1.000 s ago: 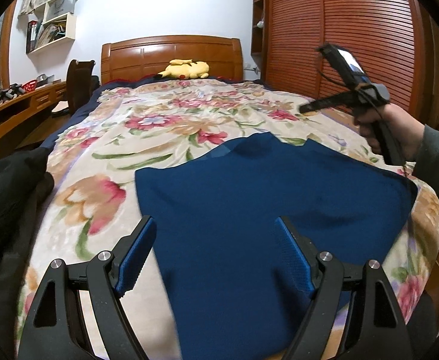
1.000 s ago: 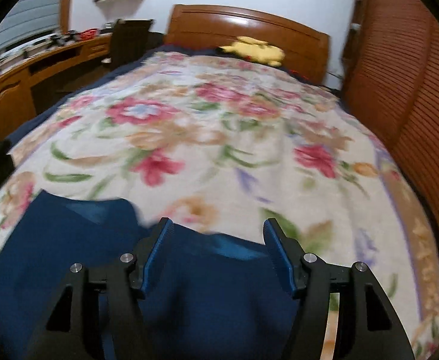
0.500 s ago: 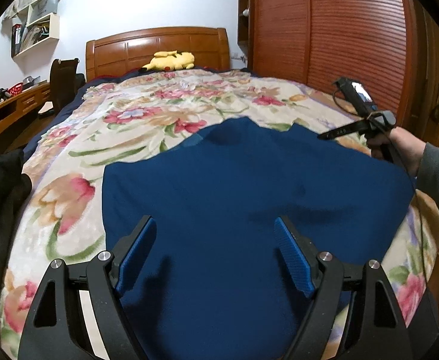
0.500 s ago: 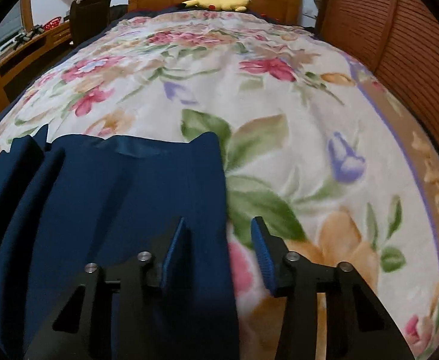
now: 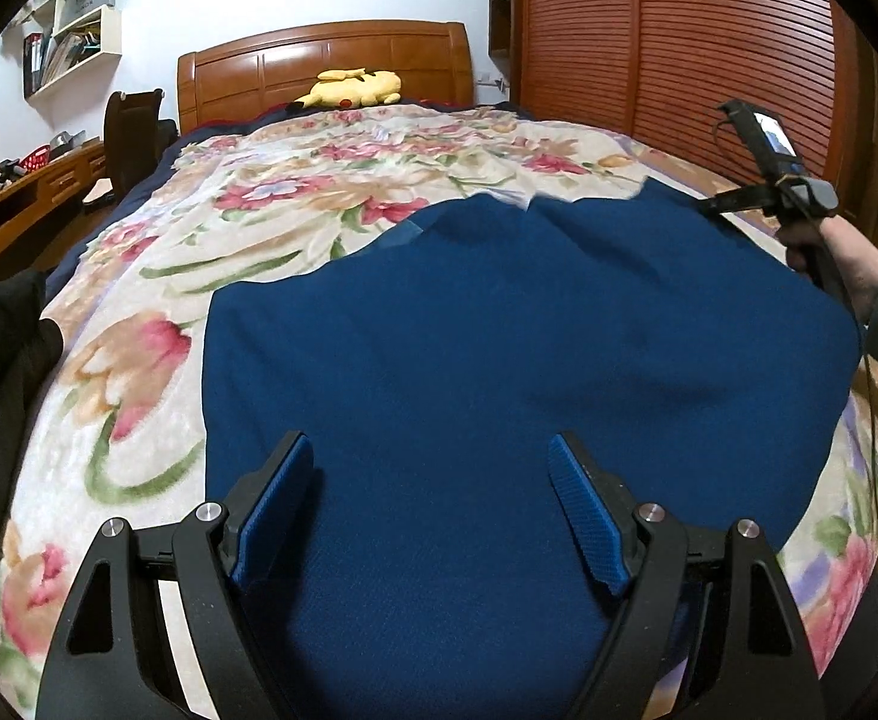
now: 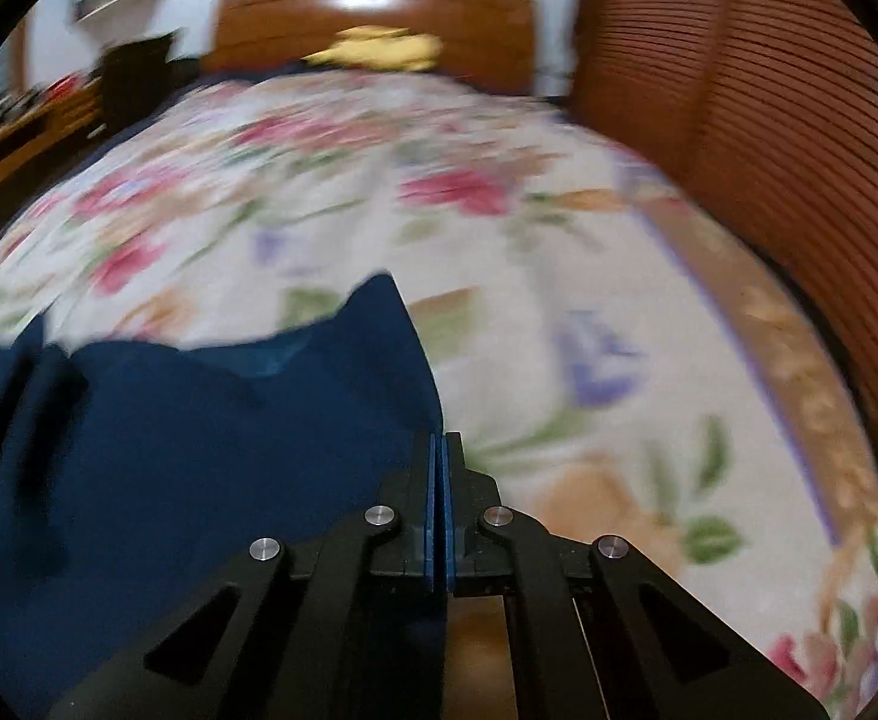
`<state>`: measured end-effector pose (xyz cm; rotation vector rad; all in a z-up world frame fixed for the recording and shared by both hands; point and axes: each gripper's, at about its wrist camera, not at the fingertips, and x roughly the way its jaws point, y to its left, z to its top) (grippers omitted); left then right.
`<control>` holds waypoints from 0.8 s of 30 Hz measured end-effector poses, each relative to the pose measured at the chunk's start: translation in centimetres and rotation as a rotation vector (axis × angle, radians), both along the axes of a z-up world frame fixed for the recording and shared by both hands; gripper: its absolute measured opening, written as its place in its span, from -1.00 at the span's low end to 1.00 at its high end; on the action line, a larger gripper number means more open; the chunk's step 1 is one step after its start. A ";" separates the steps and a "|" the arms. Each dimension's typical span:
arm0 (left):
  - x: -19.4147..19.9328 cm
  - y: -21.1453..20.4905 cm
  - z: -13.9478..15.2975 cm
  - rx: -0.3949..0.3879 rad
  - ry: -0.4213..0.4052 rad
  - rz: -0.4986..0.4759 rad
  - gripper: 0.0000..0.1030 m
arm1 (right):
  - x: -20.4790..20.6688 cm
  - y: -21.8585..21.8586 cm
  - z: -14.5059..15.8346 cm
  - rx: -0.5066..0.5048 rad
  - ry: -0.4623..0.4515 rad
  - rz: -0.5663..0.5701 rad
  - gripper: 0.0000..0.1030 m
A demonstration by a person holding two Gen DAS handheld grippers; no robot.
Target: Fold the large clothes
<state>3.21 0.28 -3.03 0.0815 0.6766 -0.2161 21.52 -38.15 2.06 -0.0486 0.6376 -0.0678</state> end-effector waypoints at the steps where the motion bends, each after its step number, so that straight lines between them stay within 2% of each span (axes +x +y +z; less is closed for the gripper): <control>1: 0.0 0.0 0.0 0.000 0.000 0.000 0.58 | 0.1 -0.8 -0.1 0.024 0.016 -0.012 -0.97; 6: -0.2 0.0 0.2 -0.004 -0.011 -0.003 0.58 | -1.3 -1.3 -0.5 0.005 0.044 0.019 -0.97; 9: -0.9 -0.4 1.0 -0.010 -0.040 -0.016 0.58 | -3.5 -0.7 0.4 -0.035 0.009 0.044 -0.82; 10: -1.1 -0.4 1.2 -0.014 -0.047 -0.023 0.58 | -4.4 -0.1 1.0 -0.038 -0.006 0.066 -0.65; 11: -1.3 -0.5 1.4 -0.016 -0.052 -0.029 0.58 | -5.3 0.3 1.4 -0.040 -0.019 0.080 -0.30; 13: -1.8 -0.8 1.6 -0.017 -0.065 -0.045 0.58 | -7.6 1.1 2.0 -0.035 -0.050 0.109 0.13; 19: -2.8 -1.4 1.8 -0.022 -0.072 -0.070 0.58 | -13.5 4.5 2.1 -0.008 -0.108 0.258 0.14; 24: -3.9 -2.0 1.8 -0.037 -0.076 -0.077 0.58 | -17.4 7.2 0.5 0.035 -0.117 0.366 0.14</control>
